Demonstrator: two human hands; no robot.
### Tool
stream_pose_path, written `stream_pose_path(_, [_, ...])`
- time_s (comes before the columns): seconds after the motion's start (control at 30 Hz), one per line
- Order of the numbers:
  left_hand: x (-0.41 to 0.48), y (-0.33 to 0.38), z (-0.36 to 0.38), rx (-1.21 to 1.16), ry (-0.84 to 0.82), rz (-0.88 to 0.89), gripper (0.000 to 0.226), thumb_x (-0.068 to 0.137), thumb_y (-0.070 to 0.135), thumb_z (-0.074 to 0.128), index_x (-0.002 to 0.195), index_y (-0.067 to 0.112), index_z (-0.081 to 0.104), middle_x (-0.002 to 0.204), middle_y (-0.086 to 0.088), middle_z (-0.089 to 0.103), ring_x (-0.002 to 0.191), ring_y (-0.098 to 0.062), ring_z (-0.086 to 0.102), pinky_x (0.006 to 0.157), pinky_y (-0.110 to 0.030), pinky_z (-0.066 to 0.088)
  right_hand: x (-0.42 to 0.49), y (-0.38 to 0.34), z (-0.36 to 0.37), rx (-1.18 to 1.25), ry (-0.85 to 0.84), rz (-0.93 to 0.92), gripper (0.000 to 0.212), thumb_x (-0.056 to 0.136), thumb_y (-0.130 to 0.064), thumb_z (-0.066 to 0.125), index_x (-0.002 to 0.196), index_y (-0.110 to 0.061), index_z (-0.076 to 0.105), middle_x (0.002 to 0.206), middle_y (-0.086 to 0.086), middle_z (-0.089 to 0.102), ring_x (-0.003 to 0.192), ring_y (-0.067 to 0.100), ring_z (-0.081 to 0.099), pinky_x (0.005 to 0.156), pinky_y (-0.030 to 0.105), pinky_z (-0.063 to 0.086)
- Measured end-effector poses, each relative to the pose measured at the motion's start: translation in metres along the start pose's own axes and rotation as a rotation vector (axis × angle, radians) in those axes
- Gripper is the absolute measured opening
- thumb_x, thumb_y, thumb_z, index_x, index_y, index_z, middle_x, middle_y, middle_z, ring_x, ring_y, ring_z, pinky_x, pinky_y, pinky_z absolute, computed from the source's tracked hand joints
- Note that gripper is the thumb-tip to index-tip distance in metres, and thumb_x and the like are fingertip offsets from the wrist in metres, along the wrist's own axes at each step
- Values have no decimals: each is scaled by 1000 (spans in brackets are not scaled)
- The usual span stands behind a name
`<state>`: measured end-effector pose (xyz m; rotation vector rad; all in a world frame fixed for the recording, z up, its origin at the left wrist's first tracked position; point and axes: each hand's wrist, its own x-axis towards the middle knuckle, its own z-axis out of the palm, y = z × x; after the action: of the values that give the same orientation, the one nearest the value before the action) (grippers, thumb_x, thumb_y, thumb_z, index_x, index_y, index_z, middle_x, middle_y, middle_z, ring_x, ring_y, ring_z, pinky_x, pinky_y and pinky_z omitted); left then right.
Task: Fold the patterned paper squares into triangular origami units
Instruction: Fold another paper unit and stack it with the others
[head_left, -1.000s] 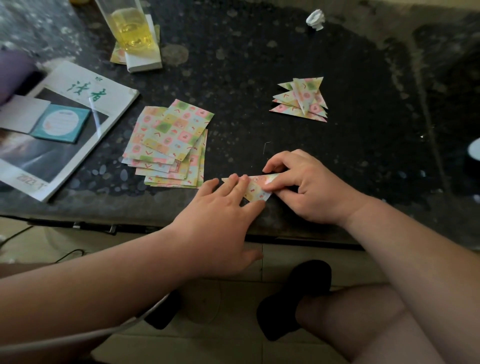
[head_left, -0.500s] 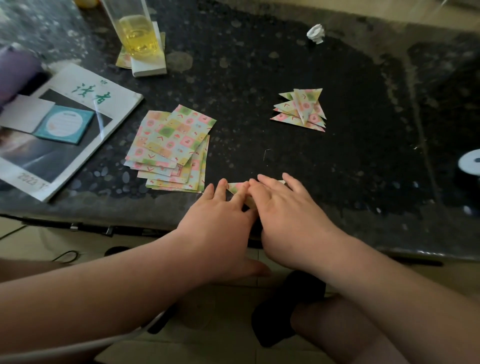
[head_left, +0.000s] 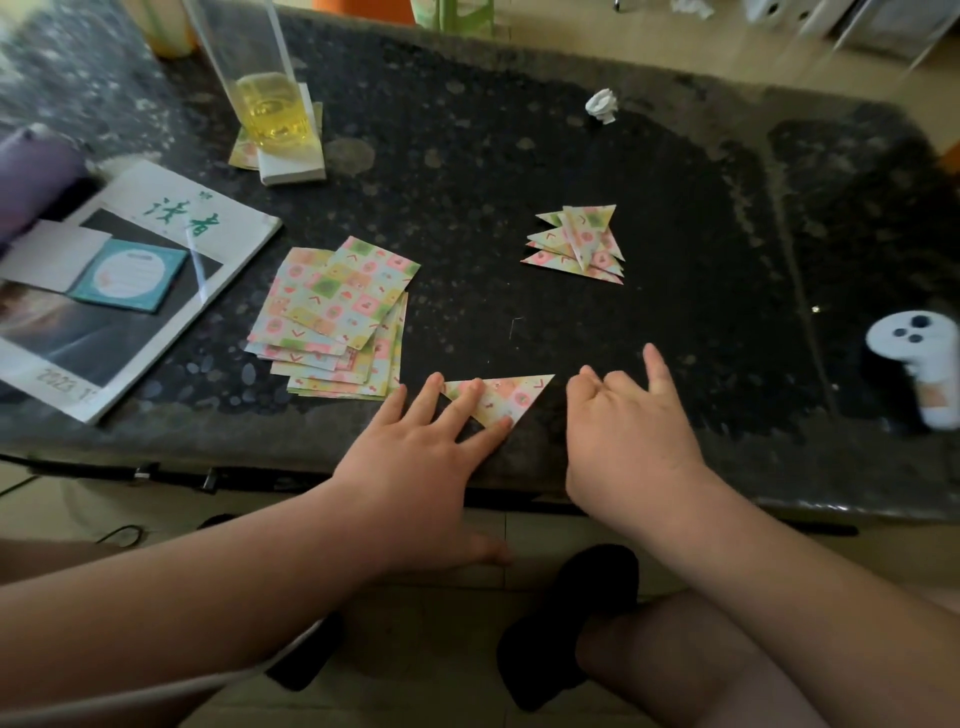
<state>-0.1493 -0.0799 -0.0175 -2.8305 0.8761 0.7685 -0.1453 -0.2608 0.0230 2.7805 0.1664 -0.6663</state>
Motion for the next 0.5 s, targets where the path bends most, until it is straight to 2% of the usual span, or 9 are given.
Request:
stream_pose_path(0.07, [0,-4,1,-17,-14,1,115,70,100,32,157,43,-18,166,0,-27,152,-32,-25,123,-59,-5,5,8,-10,131,12,59,53,91,-27,55,142,-16,43,131,9,59,128,26,51,125,54,20])
stream_pose_path(0.13, [0,-5,-2,-32,-45,5,110,72,99,29,157,45,-15,166,2,-27,152,-31,-25,122,-61,-7,18,16,-19,363,89,98,39,94,-30,57,132,-24,49,117,4,59,112,24,58,107,47,46])
stream_pose_path(0.17, [0,-4,-5,-48,-59,4,104,75,98,27,157,47,-11,167,3,-26,153,-31,-24,122,-61,-7,25,17,-22,472,158,91,34,95,-32,59,128,-27,52,111,0,57,102,19,60,95,44,54])
stream_pose_path(0.23, [2,-5,-12,-109,-51,-5,84,85,89,25,158,49,7,170,5,-14,155,-30,-12,123,-60,-2,40,13,-25,598,215,26,31,95,-38,65,124,-33,55,103,-8,53,92,10,58,85,39,57])
stream_pose_path(0.3, [7,-8,-21,-193,56,-28,58,97,73,28,148,47,43,167,7,17,150,-28,15,121,-53,17,52,9,-25,600,100,-47,43,92,-47,70,130,-36,55,109,-11,53,105,10,55,92,40,55])
stream_pose_path(0.37, [15,-16,-24,-300,199,-79,39,103,56,40,127,38,65,148,13,44,130,-20,37,109,-41,33,62,7,-25,525,-21,-70,54,86,-55,74,133,-36,54,121,-7,55,117,15,53,99,43,53])
stream_pose_path(0.43, [25,-25,-23,-392,302,-160,26,102,45,52,119,34,66,130,12,52,120,-17,45,100,-34,38,67,7,-28,538,-124,-49,48,84,-55,76,123,-37,56,116,-5,58,111,18,55,97,44,54])
stream_pose_path(0.5, [34,-30,-24,-450,321,-231,27,98,45,58,122,32,60,122,9,53,117,-17,49,99,-35,42,68,3,-31,512,-192,-62,32,87,-48,76,112,-35,60,108,-4,57,107,17,55,97,43,53])
